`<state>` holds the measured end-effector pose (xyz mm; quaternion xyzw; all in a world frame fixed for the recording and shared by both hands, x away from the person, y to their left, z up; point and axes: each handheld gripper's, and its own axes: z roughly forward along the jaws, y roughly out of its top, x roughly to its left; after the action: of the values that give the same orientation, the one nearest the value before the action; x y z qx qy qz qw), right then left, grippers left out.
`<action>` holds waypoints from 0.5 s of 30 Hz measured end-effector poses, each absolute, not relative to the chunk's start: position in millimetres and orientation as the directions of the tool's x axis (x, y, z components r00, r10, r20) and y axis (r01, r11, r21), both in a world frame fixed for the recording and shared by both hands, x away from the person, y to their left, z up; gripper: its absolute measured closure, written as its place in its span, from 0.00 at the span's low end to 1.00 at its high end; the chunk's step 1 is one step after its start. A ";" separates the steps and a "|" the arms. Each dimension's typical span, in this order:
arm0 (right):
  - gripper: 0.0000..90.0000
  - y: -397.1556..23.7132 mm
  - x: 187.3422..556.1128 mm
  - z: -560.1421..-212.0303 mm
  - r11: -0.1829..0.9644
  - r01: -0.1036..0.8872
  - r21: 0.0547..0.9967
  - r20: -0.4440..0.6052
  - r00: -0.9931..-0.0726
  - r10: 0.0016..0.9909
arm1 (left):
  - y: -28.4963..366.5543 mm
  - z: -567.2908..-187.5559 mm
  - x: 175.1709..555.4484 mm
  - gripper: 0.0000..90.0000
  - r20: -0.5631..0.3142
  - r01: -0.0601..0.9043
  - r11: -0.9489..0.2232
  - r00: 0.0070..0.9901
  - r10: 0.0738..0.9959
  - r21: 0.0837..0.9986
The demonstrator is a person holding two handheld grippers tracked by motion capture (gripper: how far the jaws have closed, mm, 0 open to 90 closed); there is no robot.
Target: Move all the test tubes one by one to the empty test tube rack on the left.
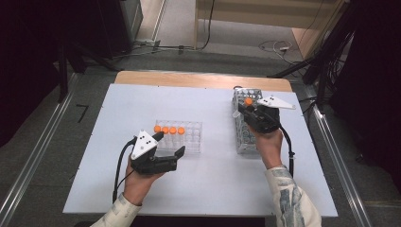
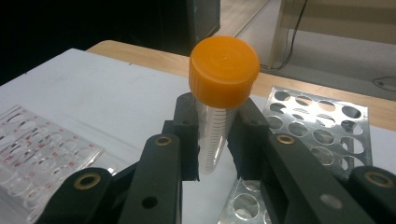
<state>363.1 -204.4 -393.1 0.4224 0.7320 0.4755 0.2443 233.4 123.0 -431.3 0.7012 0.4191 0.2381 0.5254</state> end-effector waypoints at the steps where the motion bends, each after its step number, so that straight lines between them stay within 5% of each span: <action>1: 0.80 -203.7 361.6 -393.8 0.191 0.387 0.902 0.046 -0.528 0.848 | 122.9 -431.0 233.4 0.14 -0.105 0.336 -0.096 0.533 0.839 0.937; 15: 0.80 -195.1 348.6 -403.1 0.215 0.375 0.902 0.051 -0.587 0.808 | 123.9 -427.3 235.9 0.14 -0.118 0.330 -0.070 0.516 0.849 0.941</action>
<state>348.6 -195.1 -403.1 0.3961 0.7468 0.4853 0.2233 235.9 123.9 -427.3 0.6896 0.4275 0.2438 0.5313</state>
